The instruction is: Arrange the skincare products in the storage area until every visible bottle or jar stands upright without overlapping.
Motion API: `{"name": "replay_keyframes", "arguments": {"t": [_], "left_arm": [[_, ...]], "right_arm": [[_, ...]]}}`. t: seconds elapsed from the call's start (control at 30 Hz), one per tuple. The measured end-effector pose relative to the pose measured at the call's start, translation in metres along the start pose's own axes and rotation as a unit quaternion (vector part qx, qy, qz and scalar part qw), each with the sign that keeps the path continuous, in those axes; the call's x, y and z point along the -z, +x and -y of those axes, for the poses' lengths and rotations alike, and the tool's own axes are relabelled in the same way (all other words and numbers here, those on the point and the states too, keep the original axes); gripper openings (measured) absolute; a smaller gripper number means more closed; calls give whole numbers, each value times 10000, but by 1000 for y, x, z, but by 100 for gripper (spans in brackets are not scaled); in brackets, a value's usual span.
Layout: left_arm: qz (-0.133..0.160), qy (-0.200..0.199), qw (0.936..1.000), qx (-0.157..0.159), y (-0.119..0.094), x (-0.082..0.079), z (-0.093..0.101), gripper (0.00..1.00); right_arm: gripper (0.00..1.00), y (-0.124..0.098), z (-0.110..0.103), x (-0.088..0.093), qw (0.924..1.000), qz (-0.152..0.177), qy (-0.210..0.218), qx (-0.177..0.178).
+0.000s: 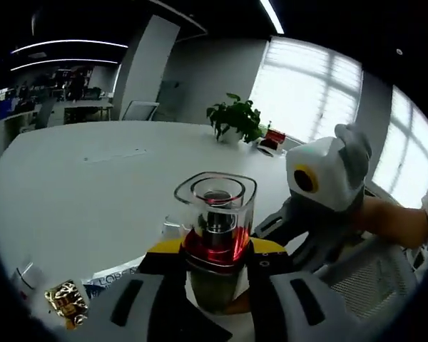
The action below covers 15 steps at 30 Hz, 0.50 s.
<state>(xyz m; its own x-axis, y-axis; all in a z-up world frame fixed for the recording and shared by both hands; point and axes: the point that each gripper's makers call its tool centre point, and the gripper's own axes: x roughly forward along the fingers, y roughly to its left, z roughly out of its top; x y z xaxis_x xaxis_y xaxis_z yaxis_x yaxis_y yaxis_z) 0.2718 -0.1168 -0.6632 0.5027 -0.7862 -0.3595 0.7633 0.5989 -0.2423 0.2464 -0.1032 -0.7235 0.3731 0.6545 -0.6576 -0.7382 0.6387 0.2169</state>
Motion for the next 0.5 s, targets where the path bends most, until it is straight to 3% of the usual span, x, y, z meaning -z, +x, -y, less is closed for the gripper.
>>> {"name": "replay_keyframes", "arguments": {"t": [0.33,0.5], "left_arm": [[-14,298,9995,34,1,0,0,26],[-29,630,9980,65,-2,1,2,26]], "right_arm": [[29,2,-2,0,9996,28,-223,156],[29,5,-4,-2,9991,80,-357,200]]}}
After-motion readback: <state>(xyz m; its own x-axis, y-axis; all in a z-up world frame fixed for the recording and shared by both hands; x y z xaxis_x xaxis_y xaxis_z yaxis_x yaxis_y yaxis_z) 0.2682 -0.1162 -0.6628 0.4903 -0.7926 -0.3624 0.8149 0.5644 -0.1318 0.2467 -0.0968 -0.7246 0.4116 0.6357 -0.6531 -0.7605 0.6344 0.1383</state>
